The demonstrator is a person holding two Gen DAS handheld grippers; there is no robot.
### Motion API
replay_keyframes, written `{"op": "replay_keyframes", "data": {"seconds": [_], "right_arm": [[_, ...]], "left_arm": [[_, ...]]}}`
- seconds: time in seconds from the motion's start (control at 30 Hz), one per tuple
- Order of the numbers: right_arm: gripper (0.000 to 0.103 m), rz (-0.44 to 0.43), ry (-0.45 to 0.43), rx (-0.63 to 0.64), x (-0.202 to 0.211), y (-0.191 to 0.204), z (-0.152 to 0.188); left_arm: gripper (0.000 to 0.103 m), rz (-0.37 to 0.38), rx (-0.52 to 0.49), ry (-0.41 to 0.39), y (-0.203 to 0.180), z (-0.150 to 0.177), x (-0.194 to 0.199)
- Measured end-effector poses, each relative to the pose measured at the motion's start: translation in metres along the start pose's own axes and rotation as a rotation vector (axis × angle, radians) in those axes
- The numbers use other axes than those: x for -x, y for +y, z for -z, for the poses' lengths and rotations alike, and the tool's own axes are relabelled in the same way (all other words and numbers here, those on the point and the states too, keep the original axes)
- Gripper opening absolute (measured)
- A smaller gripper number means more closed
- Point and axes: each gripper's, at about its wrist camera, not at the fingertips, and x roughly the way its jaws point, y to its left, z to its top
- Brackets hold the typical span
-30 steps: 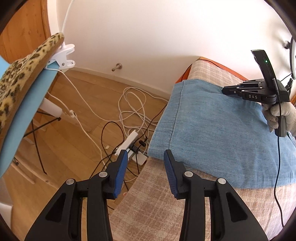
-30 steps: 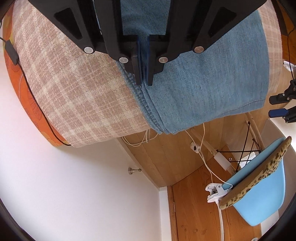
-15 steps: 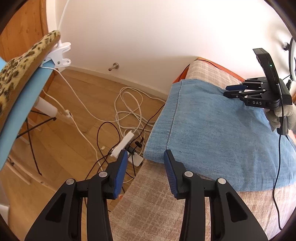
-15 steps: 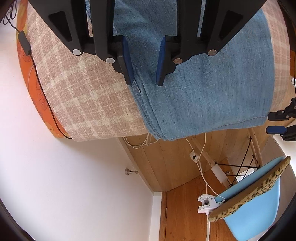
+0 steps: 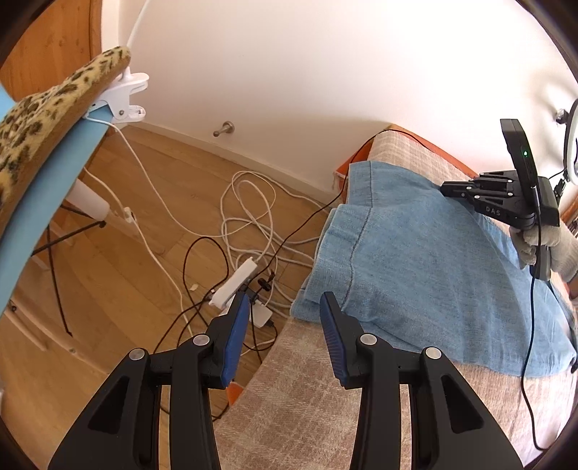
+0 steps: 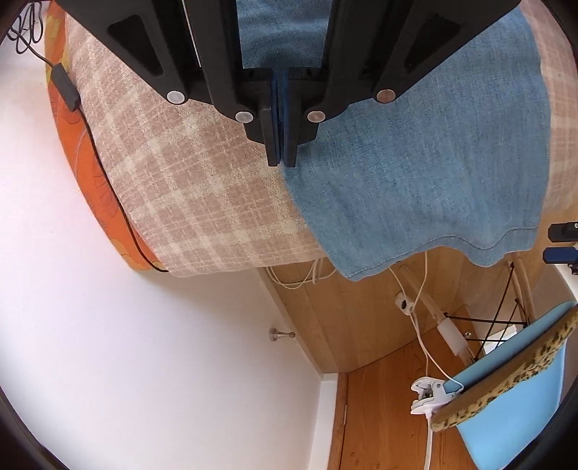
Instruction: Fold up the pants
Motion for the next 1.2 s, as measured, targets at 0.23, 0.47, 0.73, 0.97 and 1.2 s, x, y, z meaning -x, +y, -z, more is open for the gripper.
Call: {"op": "replay_keyframes", "data": {"seconds": [0.23, 0.47, 0.73, 0.97, 1.2], "right_arm": [[0.025, -0.019, -0.024, -0.056, 0.003, -0.007, -0.005], [0.036, -0.182, -0.113, -0.147, 0.007, -0.007, -0.045], [0.018, -0.120, 0.014, -0.037, -0.053, 0.036, -0.075], [0.005, -0.054, -0.052, -0.058, -0.048, 0.034, -0.068], [0.042, -0.037, -0.048, -0.114, -0.047, 0.025, -0.070]], "left_arm": [[0.043, 0.129, 0.011, 0.056, -0.004, -0.004, -0.026], [0.025, 0.142, -0.053, 0.037, -0.025, 0.000, -0.035], [0.007, 0.189, -0.038, 0.041, -0.017, -0.002, -0.028], [0.004, 0.167, -0.038, 0.031, -0.005, -0.004, -0.012], [0.004, -0.029, -0.101, 0.042, -0.001, 0.002, -0.013]]}}
